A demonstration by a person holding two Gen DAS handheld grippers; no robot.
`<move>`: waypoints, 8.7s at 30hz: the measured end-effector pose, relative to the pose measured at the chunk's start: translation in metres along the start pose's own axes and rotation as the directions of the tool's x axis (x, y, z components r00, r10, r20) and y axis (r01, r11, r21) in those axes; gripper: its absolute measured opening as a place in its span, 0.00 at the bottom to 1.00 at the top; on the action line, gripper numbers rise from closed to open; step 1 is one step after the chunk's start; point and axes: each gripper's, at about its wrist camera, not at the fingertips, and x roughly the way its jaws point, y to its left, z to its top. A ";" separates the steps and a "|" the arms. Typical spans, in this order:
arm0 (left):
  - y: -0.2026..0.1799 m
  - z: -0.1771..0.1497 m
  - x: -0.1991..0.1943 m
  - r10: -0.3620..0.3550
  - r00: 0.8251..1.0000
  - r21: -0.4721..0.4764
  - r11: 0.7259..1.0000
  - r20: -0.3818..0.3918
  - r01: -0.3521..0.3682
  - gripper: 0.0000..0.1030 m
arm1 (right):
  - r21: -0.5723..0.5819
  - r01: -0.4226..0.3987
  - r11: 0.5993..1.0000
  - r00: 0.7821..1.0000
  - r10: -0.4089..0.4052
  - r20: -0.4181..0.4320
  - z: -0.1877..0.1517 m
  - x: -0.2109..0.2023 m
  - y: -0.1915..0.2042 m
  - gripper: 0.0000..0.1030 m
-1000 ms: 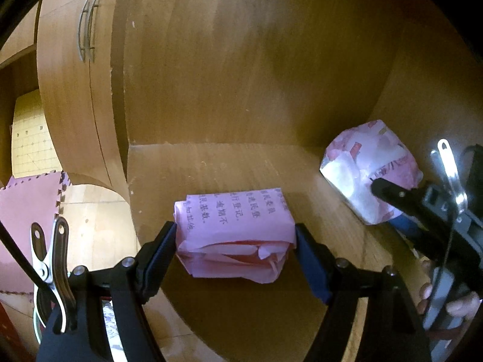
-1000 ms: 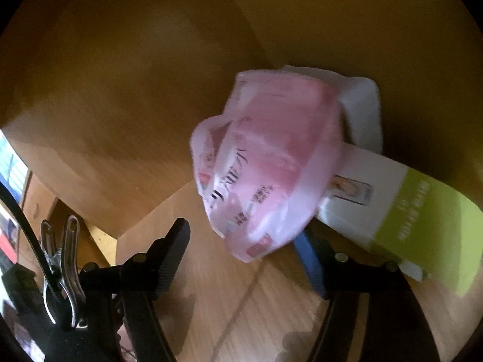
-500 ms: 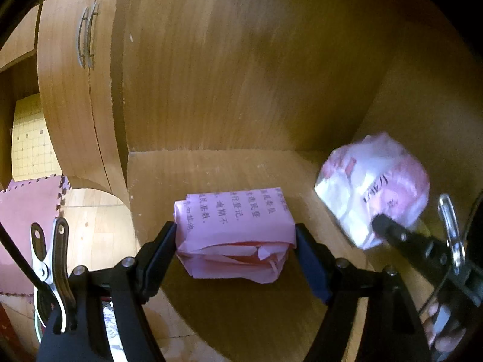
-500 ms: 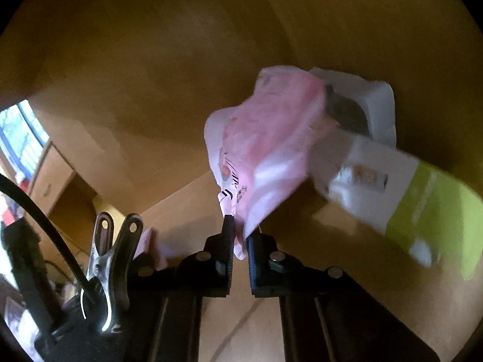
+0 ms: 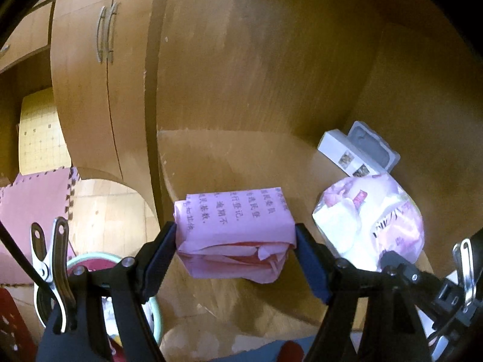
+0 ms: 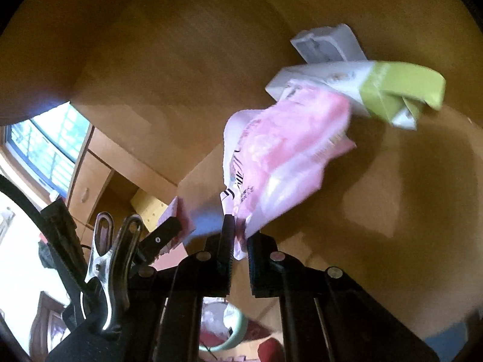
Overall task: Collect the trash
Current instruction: 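Carry the pink package with the left tool while the right carries the pink bag over the bucket, then open the left tool to drop the pink package into the red bucket, then open the right tool to drop the pink plastic bag into the bucket, then move both tools back up to the shelf toward the white-and-green box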
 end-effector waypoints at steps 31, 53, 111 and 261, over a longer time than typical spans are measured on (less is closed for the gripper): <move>0.067 -0.042 -0.108 0.138 0.990 -0.044 0.990 0.026 -0.137 0.78 | 0.009 0.209 0.978 0.969 -0.208 0.134 0.008 -0.061 -0.042 0.66; 0.119 -0.069 -0.126 0.226 0.972 -0.073 0.970 -0.072 -0.231 0.78 | -0.211 0.266 0.941 0.964 -0.257 0.071 0.009 0.008 -0.022 0.25; 0.240 -0.158 0.054 0.129 0.912 -0.267 0.932 -0.389 -0.246 0.84 | -0.266 0.260 0.928 0.963 -0.231 0.136 -0.012 0.010 0.000 0.14; -0.046 0.022 -0.031 -0.022 0.997 0.051 0.998 -0.075 0.025 0.87 | -0.400 0.203 0.894 0.961 -0.103 0.258 -0.036 -0.052 0.040 0.41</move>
